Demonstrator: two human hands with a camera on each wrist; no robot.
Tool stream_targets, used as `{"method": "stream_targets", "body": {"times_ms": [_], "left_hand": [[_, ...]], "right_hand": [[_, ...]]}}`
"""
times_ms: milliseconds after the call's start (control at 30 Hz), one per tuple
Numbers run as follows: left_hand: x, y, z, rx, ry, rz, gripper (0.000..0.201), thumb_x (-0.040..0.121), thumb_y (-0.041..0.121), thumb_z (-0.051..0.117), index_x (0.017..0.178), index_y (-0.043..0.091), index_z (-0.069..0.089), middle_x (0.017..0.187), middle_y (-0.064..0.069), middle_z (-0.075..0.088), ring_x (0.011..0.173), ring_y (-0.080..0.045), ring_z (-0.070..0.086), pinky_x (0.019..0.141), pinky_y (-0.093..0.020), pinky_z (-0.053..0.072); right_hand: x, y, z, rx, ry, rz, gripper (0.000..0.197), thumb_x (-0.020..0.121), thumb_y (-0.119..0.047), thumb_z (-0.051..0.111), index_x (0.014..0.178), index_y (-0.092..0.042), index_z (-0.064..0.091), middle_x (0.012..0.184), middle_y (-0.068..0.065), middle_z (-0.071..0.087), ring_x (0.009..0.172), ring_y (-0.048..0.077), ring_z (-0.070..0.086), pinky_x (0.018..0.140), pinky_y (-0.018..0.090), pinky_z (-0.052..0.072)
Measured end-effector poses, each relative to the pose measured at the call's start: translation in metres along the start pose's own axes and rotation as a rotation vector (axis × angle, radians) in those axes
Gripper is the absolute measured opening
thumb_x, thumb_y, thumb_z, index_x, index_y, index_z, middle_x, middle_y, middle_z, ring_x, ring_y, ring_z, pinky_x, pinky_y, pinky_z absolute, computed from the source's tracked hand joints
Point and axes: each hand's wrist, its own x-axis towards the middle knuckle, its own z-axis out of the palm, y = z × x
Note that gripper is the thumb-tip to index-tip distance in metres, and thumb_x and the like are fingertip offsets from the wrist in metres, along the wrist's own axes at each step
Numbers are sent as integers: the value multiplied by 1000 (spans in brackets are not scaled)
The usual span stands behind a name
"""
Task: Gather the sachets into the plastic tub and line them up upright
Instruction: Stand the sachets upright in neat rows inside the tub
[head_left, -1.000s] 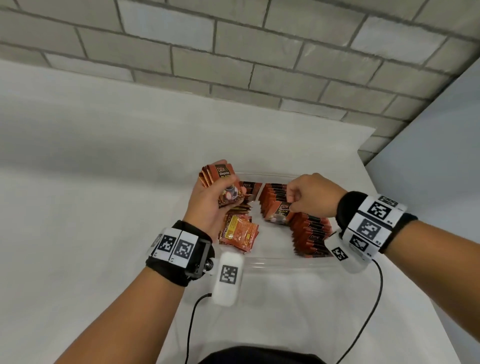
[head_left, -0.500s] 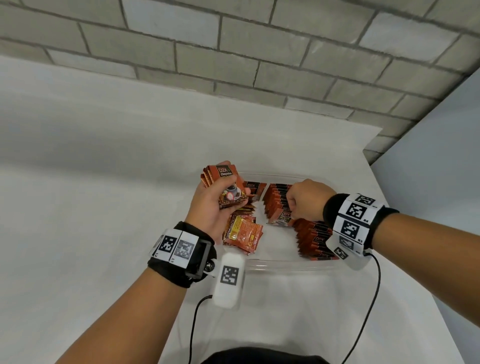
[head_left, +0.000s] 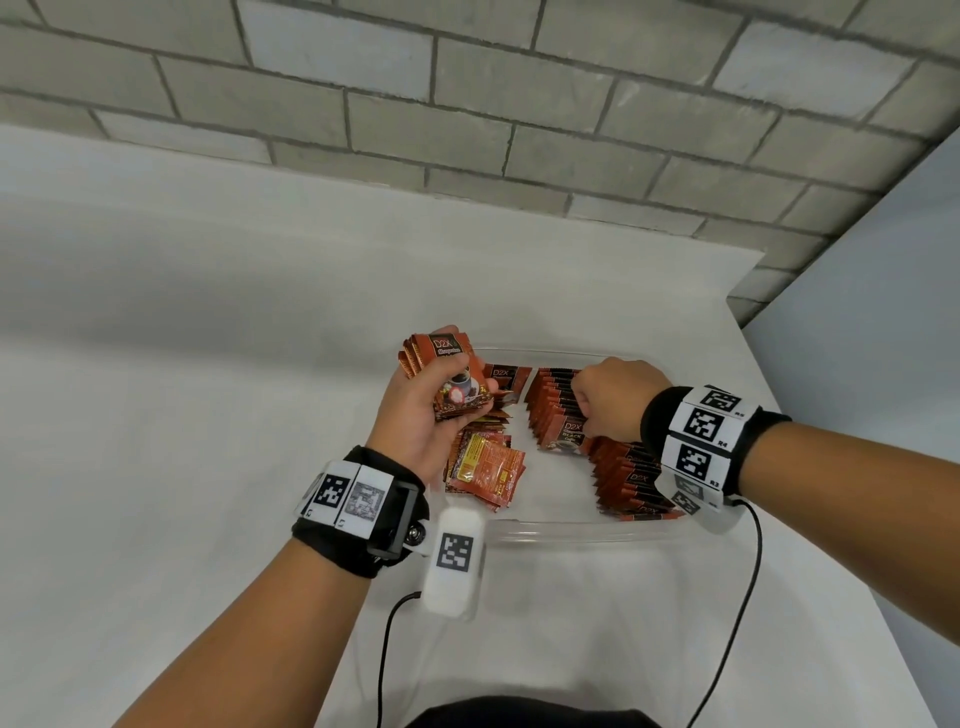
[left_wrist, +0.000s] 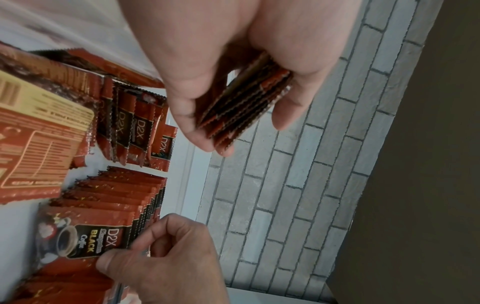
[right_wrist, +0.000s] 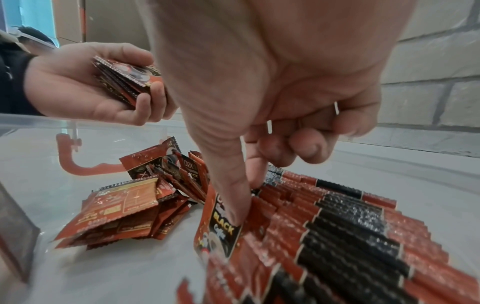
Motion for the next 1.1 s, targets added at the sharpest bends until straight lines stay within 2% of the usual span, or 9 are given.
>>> {"method": "stream_targets", "body": {"times_ms": [67, 167, 300, 533, 633, 767, 900, 1000, 1100], "left_hand": [[0, 1, 1, 1, -3, -4, 18, 78, 15, 63, 96, 12, 61, 89, -10, 69, 82, -26, 68, 69, -34, 57], [-1, 1, 1, 4, -8, -5, 29, 72, 19, 66, 99, 10, 60, 91, -12, 68, 81, -27, 69, 69, -34, 57], [-1, 2, 2, 30, -23, -18, 32, 76, 18, 65, 105, 7, 59, 90, -12, 68, 78, -26, 70, 73, -36, 57], [-3, 3, 4, 63, -54, -45, 20, 84, 11, 59, 104, 6, 58, 88, -15, 67, 78, -29, 70, 75, -38, 58], [-6, 4, 6, 86, -124, -79, 24, 84, 7, 57, 108, 7, 60, 92, -19, 69, 80, -33, 70, 71, -38, 59], [-9, 6, 13, 129, -246, -116, 44, 77, 6, 66, 120, 15, 60, 102, -16, 70, 87, -30, 69, 77, -43, 57], [-11, 2, 20, 163, -264, -125, 41, 80, 7, 66, 120, 16, 61, 106, -14, 69, 94, -30, 66, 81, -47, 54], [-13, 1, 21, 141, -274, -141, 38, 79, 16, 61, 116, 19, 62, 104, -12, 70, 89, -26, 68, 80, -46, 55], [-15, -1, 19, 164, -297, -143, 43, 74, 8, 60, 116, 17, 62, 105, -14, 69, 89, -29, 68, 78, -46, 55]], "right_hand": [[0, 0, 0, -2, 4, -4, 11, 85, -16, 61, 93, -10, 65, 91, 7, 68, 81, 23, 65, 57, 26, 42], [-2, 0, -1, 12, 12, -4, 14, 85, -21, 64, 93, -11, 65, 91, 5, 68, 82, 23, 64, 64, 29, 47], [-2, 1, -2, 28, 35, 6, 17, 85, -25, 66, 94, -11, 64, 91, 5, 67, 83, 23, 64, 69, 30, 48], [-8, 2, -7, 100, 25, 6, 19, 86, -29, 65, 92, -11, 62, 87, 3, 65, 81, 23, 63, 66, 29, 49], [-22, 1, -20, 414, 135, -53, 20, 88, -34, 64, 96, -17, 57, 79, -3, 57, 71, 15, 55, 58, 24, 40], [-45, -18, -39, 1074, 310, -211, 35, 86, -37, 64, 118, -29, 52, 93, -7, 57, 67, 7, 54, 64, 20, 41], [-53, -28, -33, 1141, 362, -270, 48, 82, -32, 70, 127, -29, 50, 95, -1, 59, 66, 9, 57, 68, 27, 49], [-55, -23, -30, 1217, 398, -272, 42, 84, -18, 70, 121, -28, 56, 84, -2, 60, 70, 11, 57, 75, 32, 51], [-57, -18, -26, 1186, 410, -277, 40, 85, -12, 69, 120, -28, 58, 80, -4, 57, 72, 14, 56, 80, 35, 51]]}}
